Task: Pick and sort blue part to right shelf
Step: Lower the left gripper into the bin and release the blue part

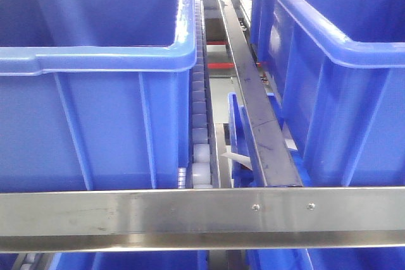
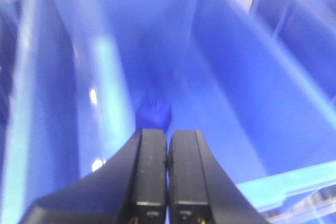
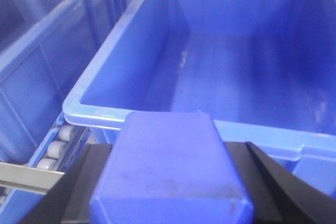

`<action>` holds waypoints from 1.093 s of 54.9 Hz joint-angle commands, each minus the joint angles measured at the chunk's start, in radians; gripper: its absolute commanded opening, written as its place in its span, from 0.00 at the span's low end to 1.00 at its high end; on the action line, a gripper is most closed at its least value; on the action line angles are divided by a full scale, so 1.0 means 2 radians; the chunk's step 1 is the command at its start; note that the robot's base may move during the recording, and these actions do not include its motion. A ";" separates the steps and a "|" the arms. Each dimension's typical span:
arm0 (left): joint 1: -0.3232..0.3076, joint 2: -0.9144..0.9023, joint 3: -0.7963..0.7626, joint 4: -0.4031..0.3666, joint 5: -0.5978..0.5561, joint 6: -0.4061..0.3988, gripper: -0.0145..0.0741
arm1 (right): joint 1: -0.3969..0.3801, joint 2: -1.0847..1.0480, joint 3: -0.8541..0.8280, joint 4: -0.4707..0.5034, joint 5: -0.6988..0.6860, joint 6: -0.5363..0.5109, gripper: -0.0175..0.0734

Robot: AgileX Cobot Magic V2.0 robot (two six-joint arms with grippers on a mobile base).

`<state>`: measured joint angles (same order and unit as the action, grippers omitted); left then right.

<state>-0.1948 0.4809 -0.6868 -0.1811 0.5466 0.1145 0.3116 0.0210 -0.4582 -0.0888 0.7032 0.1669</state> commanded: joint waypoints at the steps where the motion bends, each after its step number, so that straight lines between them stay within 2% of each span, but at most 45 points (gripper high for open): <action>1: 0.000 -0.035 -0.001 0.006 -0.048 0.002 0.30 | 0.000 0.051 -0.036 -0.005 -0.048 0.013 0.52; 15: 0.003 -0.108 0.020 0.029 -0.043 -0.003 0.31 | 0.000 0.246 -0.172 -0.005 -0.033 0.013 0.52; 22: 0.016 -0.123 0.028 0.049 -0.030 -0.004 0.31 | -0.001 0.356 -0.245 -0.005 -0.005 0.013 0.52; 31: 0.036 -0.125 0.028 0.070 -0.010 -0.044 0.31 | -0.004 0.475 -0.335 -0.013 0.050 0.013 0.52; 41: 0.037 -0.125 0.028 0.072 -0.004 -0.047 0.31 | -0.064 0.584 -0.415 -0.015 0.092 0.002 0.52; 50: 0.037 -0.125 0.028 0.072 -0.003 -0.047 0.31 | -0.125 0.660 -0.454 -0.007 0.090 -0.062 0.52; 60: 0.037 -0.125 0.028 0.072 -0.003 -0.047 0.31 | -0.139 0.742 -0.480 -0.005 0.084 -0.128 0.52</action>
<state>-0.1222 0.2195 -0.6052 -0.0351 0.6161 0.0294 0.0408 1.4707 -1.3652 -0.0923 0.9322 -0.0182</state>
